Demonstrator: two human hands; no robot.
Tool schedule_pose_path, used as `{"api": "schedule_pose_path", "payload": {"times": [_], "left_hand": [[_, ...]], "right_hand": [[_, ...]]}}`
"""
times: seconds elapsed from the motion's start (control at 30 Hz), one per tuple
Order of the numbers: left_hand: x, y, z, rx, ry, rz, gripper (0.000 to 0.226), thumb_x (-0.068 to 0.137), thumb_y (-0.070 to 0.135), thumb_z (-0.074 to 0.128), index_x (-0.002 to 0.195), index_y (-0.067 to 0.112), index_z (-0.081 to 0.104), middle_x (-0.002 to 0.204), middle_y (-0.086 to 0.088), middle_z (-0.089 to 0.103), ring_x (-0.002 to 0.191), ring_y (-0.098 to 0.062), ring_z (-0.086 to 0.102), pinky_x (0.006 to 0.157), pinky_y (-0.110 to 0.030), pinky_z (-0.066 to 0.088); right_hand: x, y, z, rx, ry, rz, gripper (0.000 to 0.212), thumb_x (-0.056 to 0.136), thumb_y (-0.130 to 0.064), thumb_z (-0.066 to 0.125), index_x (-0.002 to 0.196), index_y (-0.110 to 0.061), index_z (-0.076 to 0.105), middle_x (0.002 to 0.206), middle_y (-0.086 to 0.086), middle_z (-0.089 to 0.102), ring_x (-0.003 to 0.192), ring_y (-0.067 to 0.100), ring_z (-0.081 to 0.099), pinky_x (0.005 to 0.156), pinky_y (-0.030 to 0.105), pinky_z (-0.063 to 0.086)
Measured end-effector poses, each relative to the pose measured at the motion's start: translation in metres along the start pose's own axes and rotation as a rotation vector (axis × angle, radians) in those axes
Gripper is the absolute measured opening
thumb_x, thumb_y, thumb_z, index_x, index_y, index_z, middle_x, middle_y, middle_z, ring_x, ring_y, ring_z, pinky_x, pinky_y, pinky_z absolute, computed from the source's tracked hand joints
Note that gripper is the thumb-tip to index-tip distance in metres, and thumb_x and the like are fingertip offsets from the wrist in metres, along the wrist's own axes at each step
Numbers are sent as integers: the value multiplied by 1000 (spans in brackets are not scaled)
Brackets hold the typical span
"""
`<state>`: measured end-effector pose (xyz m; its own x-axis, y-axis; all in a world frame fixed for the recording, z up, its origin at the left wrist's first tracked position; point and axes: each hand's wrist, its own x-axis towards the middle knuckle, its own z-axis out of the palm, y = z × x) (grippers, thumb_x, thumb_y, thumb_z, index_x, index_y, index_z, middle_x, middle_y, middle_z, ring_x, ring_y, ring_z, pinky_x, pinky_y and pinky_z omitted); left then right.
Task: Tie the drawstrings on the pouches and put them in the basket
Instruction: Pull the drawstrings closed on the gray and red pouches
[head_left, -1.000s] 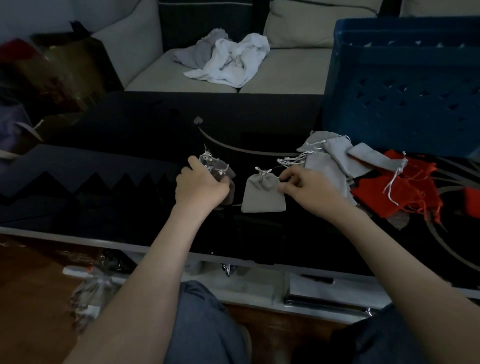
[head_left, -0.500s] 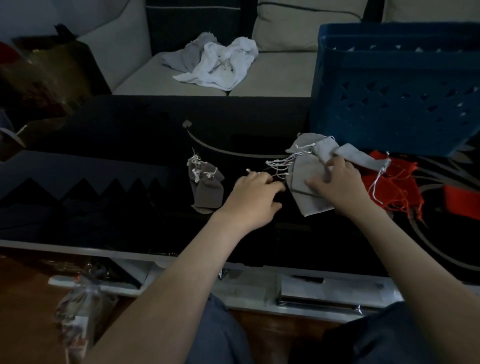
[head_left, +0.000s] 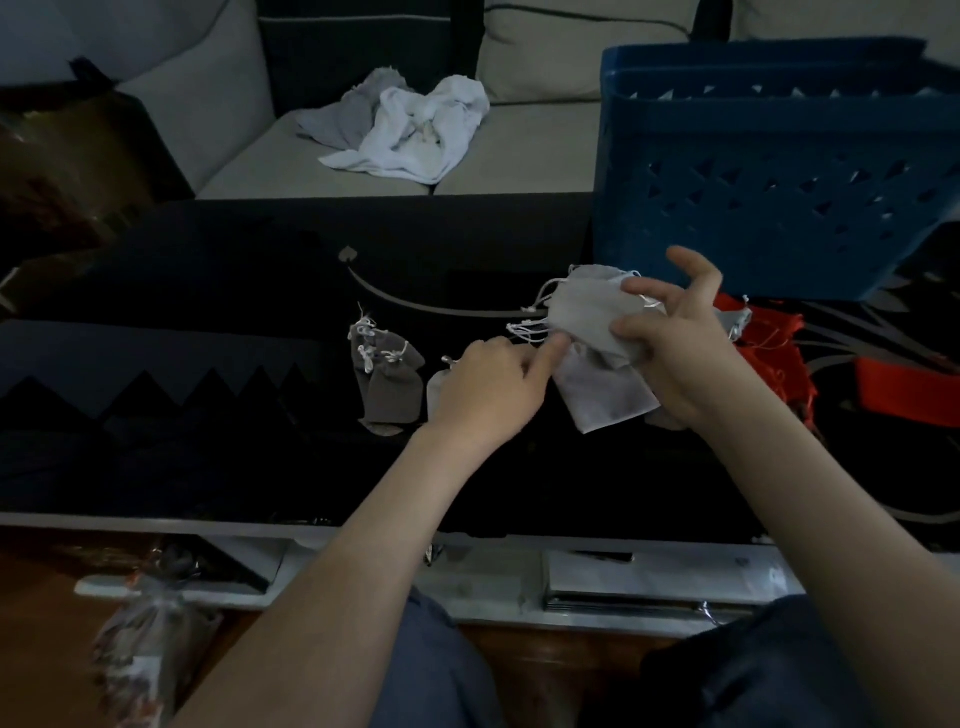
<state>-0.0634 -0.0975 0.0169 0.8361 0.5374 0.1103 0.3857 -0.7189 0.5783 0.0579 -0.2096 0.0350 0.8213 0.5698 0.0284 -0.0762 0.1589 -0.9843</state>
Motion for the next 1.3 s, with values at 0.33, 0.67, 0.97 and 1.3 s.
{"api": "schedule_pose_path", "payload": {"times": [0.33,0.67,0.97,1.3], "left_hand": [[5,-2,-15,-1098,-48,-507,74,97,58,11,97,8,66,92,-11,70,83,-19,65,69,-25,50],[-4,-6,-32,-1251,73,-681,33,100,36,43,95,15,69,87,-3,73,77,-18,69,69,-32,56],[-9,-4,-26,-1271,155,-600,21,97,26,54,86,12,66,79,2,74,64,-10,67,63,-26,54],[-5,-4,-25,-1194,232,-610,24,99,27,50,84,13,63,77,2,71,68,-7,64,55,-16,47]], "right_hand": [[-14,-2,8,-170,-319,-50,85,79,23,46,133,-36,16,131,3,40,78,14,51,53,18,44],[-16,2,15,-334,-614,163,73,87,10,54,141,-30,26,122,1,49,87,5,63,77,21,53],[-5,15,18,-546,-468,159,17,98,-10,45,102,-13,61,99,10,62,88,15,60,78,25,55],[-8,13,15,-643,-453,48,14,93,-23,58,91,-16,70,92,-4,65,86,4,58,70,11,43]]}}
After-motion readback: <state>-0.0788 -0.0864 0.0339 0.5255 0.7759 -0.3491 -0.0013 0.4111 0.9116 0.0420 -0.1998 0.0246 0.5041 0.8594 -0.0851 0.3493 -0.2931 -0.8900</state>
